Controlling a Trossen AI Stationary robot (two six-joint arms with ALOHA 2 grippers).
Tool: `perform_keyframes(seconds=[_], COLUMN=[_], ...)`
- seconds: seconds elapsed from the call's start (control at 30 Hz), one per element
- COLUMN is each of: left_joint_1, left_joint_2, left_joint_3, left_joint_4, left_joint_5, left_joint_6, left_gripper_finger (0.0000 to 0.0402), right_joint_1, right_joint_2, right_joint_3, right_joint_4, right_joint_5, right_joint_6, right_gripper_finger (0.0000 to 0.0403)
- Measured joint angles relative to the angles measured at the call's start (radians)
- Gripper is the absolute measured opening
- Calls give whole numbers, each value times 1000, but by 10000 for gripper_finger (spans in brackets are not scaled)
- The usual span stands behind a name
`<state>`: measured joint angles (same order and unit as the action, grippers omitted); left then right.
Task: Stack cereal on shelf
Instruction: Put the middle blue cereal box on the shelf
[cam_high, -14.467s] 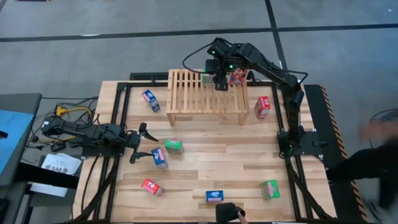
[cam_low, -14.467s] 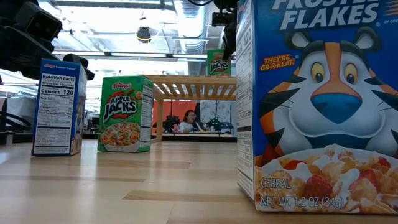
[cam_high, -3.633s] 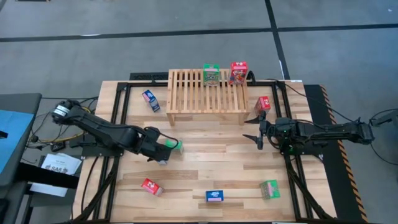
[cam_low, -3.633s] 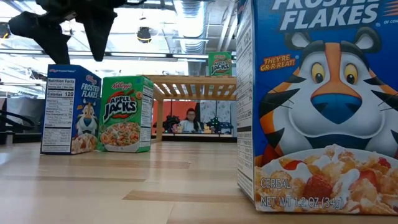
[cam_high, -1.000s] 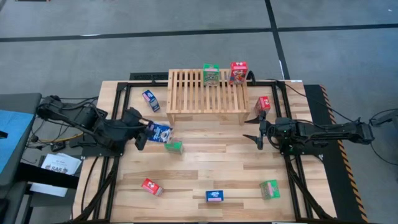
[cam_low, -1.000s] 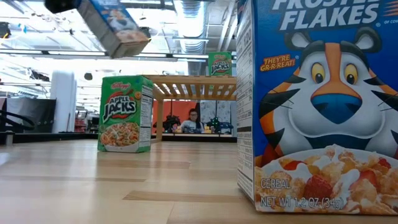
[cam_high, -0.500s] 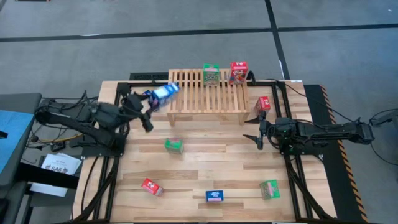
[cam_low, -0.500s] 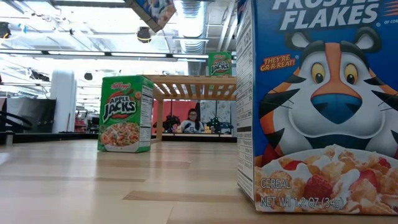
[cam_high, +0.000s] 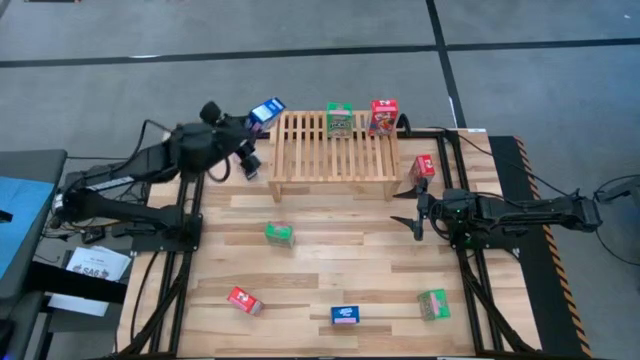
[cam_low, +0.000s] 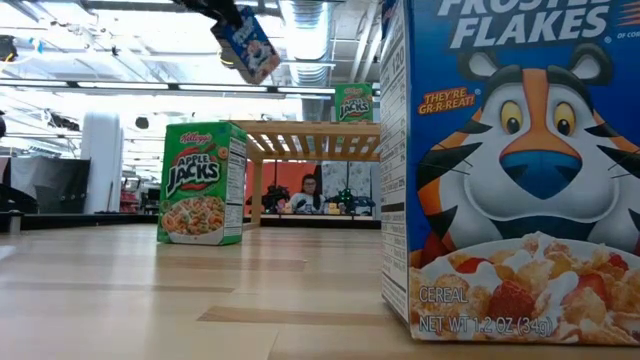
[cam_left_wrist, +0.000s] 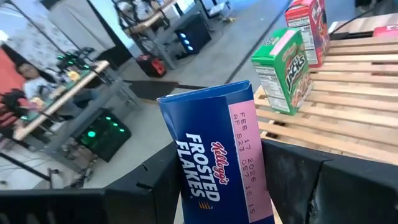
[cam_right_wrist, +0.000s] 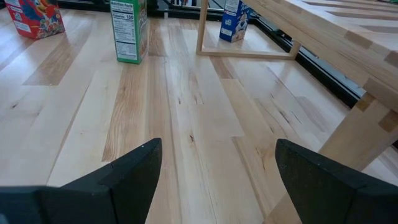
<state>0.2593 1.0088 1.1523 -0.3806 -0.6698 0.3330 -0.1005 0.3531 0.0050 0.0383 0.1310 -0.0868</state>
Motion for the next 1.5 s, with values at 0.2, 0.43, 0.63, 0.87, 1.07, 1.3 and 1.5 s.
perform_keyframes(seconds=[0.2,0.43,0.63,0.87,1.07,1.3,1.5], left_joint_1=[142,237,274,284,325,375,392], left_joint_2=[192,464,645,778,810,831,861], left_joint_3=[236,591,852,1057,1086,1085,1086], left_joint_4=[-199,-560,-795,-933,-964,-993,-1002], left_joint_5=[193,372,504,561,639,717,740], left_joint_6=[20,102,246,484,511,455,440], left_gripper_finger=[181,181,181,181,181,181,181], right_joint_1=[0,0,0,0,0,0,0], right_joint_2=[0,0,0,0,0,0,0], right_joint_3=[0,0,0,0,0,0,0], right_joint_4=[0,0,0,0,0,0,0], right_joint_5=[0,0,0,0,0,0,0], right_joint_6=[0,0,0,0,0,0,0], right_gripper_finger=[338,338,338,338,338,338,338])
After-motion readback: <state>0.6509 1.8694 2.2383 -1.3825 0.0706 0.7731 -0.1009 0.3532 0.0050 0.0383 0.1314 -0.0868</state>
